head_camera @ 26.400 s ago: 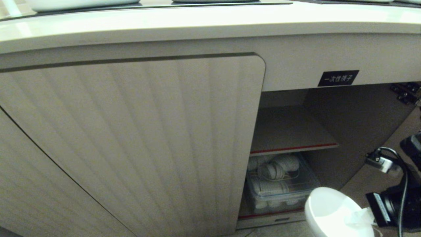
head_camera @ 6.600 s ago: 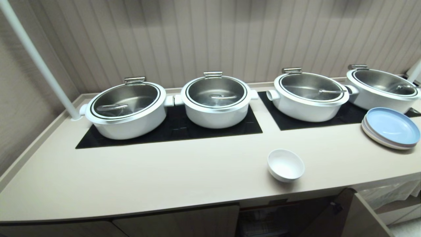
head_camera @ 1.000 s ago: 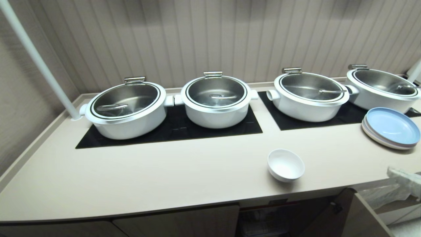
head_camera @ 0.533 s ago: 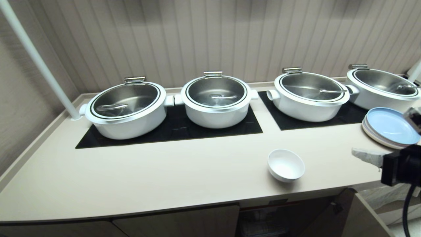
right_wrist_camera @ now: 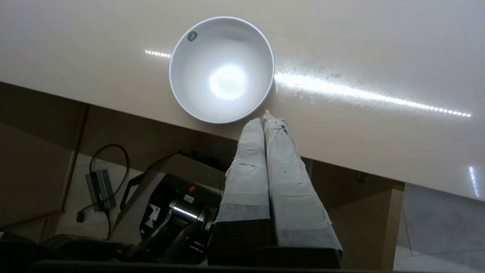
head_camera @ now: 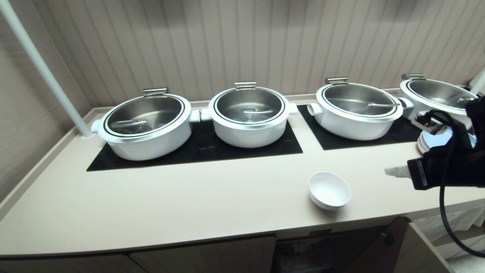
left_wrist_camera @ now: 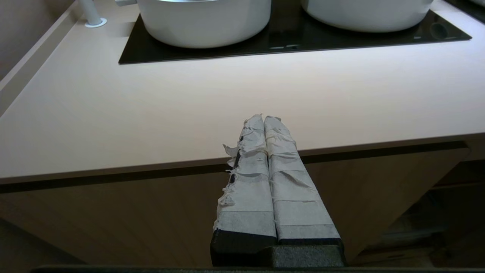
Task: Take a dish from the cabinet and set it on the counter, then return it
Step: Pick up the bowl from the table
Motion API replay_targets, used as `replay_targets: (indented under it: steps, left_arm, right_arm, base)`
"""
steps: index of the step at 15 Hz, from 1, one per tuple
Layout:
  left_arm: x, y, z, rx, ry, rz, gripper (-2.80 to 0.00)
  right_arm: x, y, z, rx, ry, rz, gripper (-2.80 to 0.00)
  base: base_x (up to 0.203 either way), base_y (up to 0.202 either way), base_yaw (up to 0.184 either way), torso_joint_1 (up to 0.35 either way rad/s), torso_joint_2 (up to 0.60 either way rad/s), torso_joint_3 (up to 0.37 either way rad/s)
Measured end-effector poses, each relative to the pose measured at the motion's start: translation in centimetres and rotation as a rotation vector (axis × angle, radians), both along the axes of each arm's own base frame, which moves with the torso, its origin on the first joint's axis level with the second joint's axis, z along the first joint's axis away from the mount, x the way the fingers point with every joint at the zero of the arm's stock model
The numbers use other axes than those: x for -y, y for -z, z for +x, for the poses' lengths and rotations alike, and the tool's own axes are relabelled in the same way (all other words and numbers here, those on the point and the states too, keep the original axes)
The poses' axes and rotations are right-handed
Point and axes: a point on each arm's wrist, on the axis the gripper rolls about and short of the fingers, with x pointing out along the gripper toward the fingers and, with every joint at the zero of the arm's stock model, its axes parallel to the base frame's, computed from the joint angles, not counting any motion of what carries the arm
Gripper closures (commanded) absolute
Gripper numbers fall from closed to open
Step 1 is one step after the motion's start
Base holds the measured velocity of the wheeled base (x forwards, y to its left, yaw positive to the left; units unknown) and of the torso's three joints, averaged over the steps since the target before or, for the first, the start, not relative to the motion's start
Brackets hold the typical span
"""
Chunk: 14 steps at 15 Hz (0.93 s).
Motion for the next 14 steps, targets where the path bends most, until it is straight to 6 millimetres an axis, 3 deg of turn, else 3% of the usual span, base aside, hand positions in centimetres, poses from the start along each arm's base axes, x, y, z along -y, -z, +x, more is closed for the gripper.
replay_targets:
  steps: [4,12,13,14]
  left_arm:
    - [0.0,0.0,0.0,0.000,0.000,0.000,0.00]
    - [0.0,0.0,0.0,0.000,0.000,0.000,0.00]
    - [0.0,0.0,0.0,0.000,0.000,0.000,0.00]
    - [0.0,0.0,0.0,0.000,0.000,0.000,0.00]
  right_arm:
    - [-0.7,0.8,2.5,-0.167,0.002,-0.121,0.00]
    - [-3.2,1.8,7.4,-0.202,-0.034,-0.166,0.00]
    - [-3.4,1.8,7.8,-0.211,-0.040,-0.168,-0.22]
    - [-3.6,1.9,8.1,-0.229,-0.047,-0.171,-2.80]
  base:
    - [0.000,0.000,0.000,0.000,0.00,0.000]
    - [0.000,0.000,0.000,0.000,0.00,0.000]
    - [0.000,0.000,0.000,0.000,0.00,0.000]
    - [0.000,0.000,0.000,0.000,0.00,0.000]
